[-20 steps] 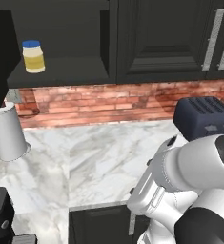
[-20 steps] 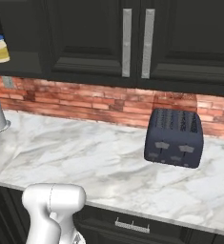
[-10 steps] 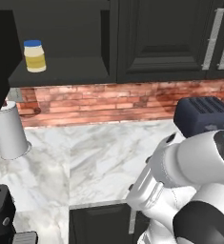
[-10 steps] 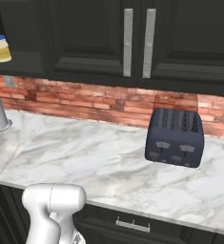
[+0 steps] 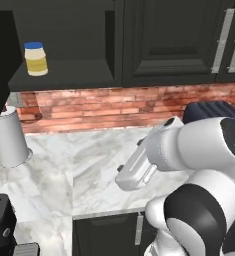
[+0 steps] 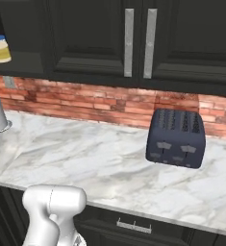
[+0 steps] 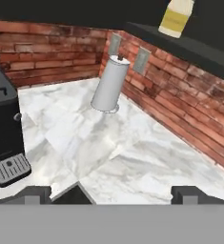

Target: Collect the paprika, mayonnaise, and shaker from the cabinet and place them next to the stove.

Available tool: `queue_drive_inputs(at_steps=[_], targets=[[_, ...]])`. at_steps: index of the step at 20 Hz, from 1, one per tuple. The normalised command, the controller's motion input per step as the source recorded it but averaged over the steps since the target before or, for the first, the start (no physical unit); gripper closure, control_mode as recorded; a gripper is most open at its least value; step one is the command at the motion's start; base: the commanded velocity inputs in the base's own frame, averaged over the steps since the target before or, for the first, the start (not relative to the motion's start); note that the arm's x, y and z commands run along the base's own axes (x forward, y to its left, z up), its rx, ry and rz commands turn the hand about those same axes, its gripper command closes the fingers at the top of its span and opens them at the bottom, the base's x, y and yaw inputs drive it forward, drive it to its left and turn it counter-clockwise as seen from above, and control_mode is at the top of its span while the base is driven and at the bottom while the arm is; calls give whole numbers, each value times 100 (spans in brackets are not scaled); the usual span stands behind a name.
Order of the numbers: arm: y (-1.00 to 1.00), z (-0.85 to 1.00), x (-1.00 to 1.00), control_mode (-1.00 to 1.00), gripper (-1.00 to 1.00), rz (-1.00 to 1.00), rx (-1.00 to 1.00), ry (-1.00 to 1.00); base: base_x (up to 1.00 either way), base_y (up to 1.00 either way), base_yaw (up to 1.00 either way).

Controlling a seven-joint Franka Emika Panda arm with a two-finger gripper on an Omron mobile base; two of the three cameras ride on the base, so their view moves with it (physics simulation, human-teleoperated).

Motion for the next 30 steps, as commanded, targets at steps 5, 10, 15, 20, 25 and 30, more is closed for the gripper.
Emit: queue_drive_inputs(at_steps=[5,10,15,20,25,30], targets=[[32,86,0,-100,-100,-7,0,-17,0,0,0],[9,84,13,-100,-100,-9,6,-7,0,0,0],[-1,64,27,-100,-100,0,18,-8,0,0,0],[-5,10,14,-100,-100,1,24,-8,0,0,0],[0,-1,2,-100,-100,4,19,-14,0,0,0],[-14,-3,8,-100,-100,13,24,-19,0,0,0]])
